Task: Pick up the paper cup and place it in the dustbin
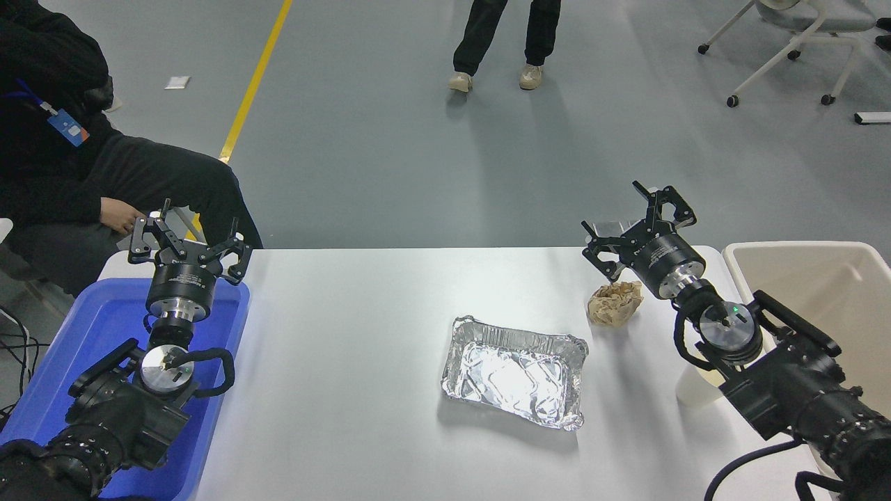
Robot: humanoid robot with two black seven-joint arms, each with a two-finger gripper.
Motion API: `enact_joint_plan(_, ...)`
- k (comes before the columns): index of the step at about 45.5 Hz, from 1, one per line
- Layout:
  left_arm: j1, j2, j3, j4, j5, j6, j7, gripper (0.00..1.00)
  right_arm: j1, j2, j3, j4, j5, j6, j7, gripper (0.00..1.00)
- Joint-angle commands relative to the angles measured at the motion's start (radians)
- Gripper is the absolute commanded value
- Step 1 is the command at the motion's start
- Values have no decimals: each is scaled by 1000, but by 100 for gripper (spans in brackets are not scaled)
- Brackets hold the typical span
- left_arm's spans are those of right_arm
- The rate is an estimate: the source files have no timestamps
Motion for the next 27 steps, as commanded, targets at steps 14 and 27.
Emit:
enact_joint_plan(14,0,2,3,2,0,2,0,99,10,3,-2,9,0,-3,-2,100)
enact_joint_plan(27,0,2,3,0,0,0,0,99,21,-7,-2,84,-28,-18,-2,100)
